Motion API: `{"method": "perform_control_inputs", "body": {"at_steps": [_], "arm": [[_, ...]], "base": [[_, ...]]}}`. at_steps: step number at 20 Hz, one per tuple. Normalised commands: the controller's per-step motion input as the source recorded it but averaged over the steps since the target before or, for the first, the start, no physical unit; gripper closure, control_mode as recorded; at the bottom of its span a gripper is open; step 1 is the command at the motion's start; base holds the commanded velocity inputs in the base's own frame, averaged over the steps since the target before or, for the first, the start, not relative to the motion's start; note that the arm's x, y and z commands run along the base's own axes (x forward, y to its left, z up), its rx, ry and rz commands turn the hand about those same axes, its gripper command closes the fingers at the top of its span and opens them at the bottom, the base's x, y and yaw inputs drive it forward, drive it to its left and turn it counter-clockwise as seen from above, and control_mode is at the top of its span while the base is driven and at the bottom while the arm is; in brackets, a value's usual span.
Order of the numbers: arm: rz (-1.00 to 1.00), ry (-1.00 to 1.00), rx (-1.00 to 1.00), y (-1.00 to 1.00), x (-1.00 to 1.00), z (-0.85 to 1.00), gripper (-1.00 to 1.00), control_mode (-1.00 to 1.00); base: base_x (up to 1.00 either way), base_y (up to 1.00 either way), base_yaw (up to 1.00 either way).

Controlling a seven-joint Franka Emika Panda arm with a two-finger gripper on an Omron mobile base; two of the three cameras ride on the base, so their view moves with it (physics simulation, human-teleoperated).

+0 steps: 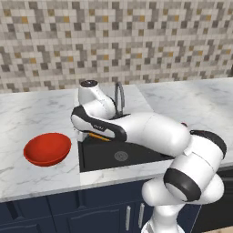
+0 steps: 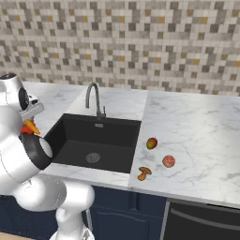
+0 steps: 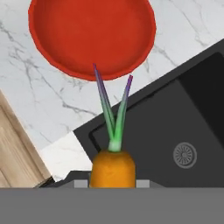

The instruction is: There is a mixed pile of frozen fruits and vegetables on the counter. Locate all the frozen vegetables and place the items in a bowl on the counter. Take all the frozen fruits and defrost them in a running sink.

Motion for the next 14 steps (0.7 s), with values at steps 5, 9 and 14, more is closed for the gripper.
{"method": "perform_control_inputs", "body": {"at_steps": [5, 9, 14], "arm": [[0.00, 0.00, 0.00, 0.59, 0.22, 0.00, 1.00, -1.00], [0.00, 0.00, 0.00, 0.60, 0.28, 0.00, 1.00, -1.00], [0.00, 0.00, 0.00, 0.55, 0.33, -0.14, 1.00, -1.00]], "base": [[0.00, 0.00, 0.00], [0.00, 0.00, 0.00], [0.00, 0.00, 0.00]]}}
